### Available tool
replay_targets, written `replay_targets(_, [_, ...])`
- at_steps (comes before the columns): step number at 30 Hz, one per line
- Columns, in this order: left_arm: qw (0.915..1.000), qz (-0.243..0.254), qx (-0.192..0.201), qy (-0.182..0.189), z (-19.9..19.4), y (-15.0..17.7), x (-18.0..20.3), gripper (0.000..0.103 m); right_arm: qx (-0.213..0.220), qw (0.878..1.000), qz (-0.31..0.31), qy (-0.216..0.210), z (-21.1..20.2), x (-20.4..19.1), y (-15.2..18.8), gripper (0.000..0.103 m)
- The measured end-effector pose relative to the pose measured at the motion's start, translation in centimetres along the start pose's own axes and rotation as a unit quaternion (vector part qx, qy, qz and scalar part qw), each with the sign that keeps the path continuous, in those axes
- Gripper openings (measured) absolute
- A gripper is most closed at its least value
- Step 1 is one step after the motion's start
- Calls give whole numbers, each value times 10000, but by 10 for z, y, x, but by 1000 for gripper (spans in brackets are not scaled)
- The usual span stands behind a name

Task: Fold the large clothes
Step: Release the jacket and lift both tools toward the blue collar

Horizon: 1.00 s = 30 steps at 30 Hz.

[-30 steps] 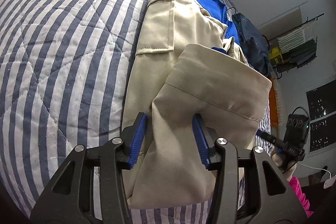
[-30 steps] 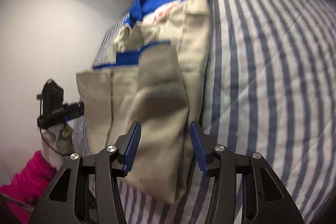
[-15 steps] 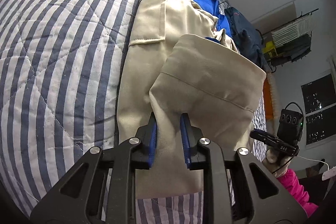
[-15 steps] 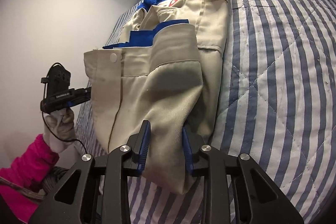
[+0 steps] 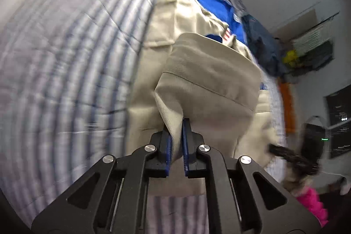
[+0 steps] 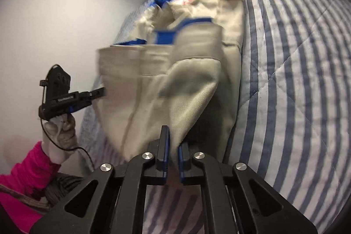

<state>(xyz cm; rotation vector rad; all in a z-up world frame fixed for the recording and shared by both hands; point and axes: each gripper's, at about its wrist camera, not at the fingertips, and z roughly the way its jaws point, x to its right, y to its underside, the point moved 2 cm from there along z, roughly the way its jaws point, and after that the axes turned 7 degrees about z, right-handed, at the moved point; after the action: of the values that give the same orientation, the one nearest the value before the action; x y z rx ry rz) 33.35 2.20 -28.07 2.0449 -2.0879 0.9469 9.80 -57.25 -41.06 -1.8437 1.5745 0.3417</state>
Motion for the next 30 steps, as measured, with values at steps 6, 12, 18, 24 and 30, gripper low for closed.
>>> replay_targets(6, [9993, 130, -127, -325, 32, 2, -11, 8, -79, 9978, 275, 595, 19, 26, 1, 3])
replay_targets(12, [9973, 336, 266, -595, 1, -12, -10, 23, 202, 9934, -282, 1090, 5, 5, -13, 6])
replay_targets(18, [9866, 1232, 840, -663, -17, -24, 27, 23, 850, 9761, -1298, 1524, 10, -38, -17, 6])
replay_targets(24, [9876, 1247, 579, -763, 22, -37, 32, 23, 859, 9768, -1313, 1460, 48, -55, -44, 6])
replay_targets(30, [9972, 689, 113, -279, 58, -41, -5, 30, 364, 9836, -720, 1614, 71, -21, -57, 6])
